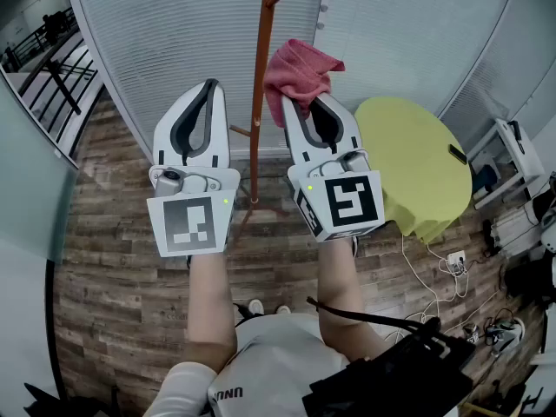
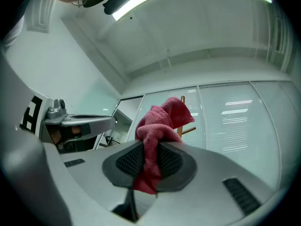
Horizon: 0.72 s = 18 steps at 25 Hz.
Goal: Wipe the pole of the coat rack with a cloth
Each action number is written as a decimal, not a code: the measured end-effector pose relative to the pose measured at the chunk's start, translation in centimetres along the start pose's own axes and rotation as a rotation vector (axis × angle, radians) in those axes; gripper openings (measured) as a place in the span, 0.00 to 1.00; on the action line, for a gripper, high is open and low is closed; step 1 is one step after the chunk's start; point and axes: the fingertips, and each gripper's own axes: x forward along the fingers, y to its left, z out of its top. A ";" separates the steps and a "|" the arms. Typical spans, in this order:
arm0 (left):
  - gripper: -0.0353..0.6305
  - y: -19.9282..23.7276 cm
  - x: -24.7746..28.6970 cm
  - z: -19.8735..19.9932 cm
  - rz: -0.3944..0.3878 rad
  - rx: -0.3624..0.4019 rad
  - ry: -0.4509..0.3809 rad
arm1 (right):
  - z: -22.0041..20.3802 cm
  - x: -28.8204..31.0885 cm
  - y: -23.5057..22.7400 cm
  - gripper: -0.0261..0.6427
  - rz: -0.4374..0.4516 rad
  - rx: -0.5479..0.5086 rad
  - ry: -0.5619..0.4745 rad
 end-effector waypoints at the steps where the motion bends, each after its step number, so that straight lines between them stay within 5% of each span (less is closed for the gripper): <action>1: 0.07 0.0 0.1 -0.1 -0.002 -0.002 0.000 | 0.0 0.0 0.0 0.15 -0.001 0.001 -0.001; 18: 0.07 1.3 -0.8 -1.7 0.005 -0.011 0.034 | -1.2 0.2 -0.1 0.15 -0.032 0.042 -0.004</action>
